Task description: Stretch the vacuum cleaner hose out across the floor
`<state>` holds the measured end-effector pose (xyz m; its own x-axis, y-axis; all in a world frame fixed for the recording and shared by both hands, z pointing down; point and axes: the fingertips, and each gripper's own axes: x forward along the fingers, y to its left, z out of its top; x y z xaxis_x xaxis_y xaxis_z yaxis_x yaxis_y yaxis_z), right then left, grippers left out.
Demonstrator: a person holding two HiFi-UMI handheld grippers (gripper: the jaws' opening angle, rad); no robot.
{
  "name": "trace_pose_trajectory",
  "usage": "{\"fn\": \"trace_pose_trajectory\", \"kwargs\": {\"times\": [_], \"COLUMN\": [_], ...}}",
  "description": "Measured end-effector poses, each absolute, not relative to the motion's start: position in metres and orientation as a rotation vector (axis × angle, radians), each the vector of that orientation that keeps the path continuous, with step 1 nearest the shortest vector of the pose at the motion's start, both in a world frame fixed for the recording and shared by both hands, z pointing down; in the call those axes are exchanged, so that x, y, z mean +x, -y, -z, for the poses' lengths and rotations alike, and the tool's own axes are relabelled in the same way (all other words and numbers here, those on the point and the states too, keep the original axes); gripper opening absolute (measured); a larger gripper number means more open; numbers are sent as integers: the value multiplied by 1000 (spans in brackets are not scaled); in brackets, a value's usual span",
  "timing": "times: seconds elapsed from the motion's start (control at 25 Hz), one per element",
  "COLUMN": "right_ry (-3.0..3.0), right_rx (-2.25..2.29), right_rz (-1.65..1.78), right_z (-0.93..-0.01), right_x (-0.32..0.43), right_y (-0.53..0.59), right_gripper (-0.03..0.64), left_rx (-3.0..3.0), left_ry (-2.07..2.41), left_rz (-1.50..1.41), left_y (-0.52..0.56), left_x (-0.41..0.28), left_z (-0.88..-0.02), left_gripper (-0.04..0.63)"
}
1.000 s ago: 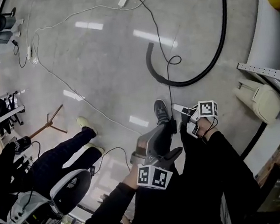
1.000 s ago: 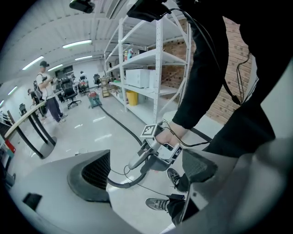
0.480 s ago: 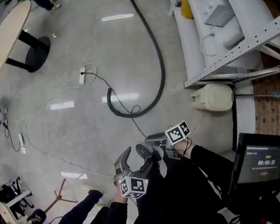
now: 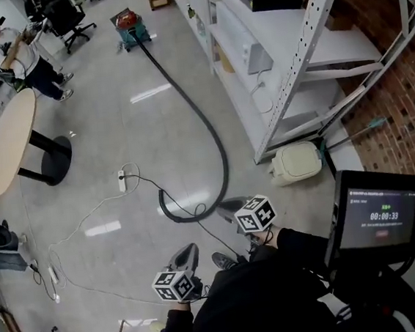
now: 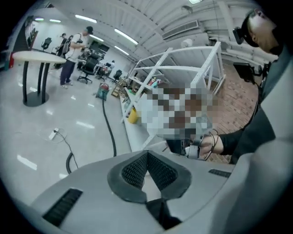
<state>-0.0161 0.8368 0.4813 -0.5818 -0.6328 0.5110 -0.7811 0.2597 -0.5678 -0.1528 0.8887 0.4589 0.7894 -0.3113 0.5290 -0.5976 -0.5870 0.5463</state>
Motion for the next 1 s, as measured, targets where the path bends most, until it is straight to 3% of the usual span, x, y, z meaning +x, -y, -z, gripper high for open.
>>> {"fn": "trace_pose_trajectory", "kwargs": {"times": [0.36, 1.0], "right_ry": [2427, 2552], "right_rx": [1398, 1348], "right_rz": [-496, -236], "right_z": [-384, -309], "right_x": [2, -30], "right_y": [-808, -795], "right_gripper": [63, 41], "left_rx": [2359, 2345], "left_ry": [741, 1027], "left_rz": [-434, -325], "left_y": [-863, -852], "left_x": [-144, -190], "left_z": [-419, -391], "left_gripper": [18, 20]}}
